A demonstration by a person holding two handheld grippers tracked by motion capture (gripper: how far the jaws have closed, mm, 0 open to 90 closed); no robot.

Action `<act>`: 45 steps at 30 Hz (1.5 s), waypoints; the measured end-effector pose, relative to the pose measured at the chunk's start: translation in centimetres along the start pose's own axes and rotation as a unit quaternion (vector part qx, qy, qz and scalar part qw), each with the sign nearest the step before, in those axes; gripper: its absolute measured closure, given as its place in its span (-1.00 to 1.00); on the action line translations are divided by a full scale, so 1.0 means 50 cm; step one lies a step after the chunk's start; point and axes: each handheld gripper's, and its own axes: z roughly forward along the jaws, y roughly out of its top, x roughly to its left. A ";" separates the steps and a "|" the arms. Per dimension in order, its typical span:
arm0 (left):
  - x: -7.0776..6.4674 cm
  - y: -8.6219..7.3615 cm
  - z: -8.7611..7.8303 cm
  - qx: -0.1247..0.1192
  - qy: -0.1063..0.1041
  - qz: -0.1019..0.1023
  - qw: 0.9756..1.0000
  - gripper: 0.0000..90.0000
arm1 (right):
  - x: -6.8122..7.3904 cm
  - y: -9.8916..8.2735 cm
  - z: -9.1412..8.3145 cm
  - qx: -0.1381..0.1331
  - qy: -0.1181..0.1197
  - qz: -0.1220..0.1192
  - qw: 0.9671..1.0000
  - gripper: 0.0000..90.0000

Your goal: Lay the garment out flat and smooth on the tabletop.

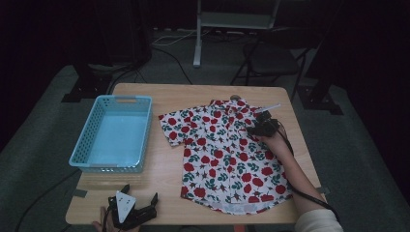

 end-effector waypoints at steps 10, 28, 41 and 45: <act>-0.001 0.001 0.001 0.002 0.005 -0.002 1.000 -0.97 | -0.030 0.012 -0.021 -0.013 -0.021 0.029 0.999 0.93; -0.004 0.005 0.005 0.016 0.015 -0.010 1.000 -0.97 | -0.163 -0.055 -0.144 -0.069 -0.098 0.154 0.981 0.94; -0.004 0.005 0.005 0.016 0.015 -0.010 1.000 -0.98 | -0.195 -0.124 -0.132 -0.043 -0.119 0.217 0.968 -0.34; -0.004 0.005 0.005 0.016 0.015 -0.010 1.000 -0.97 | -0.174 -0.141 -0.123 -0.046 -0.087 0.204 0.974 -0.62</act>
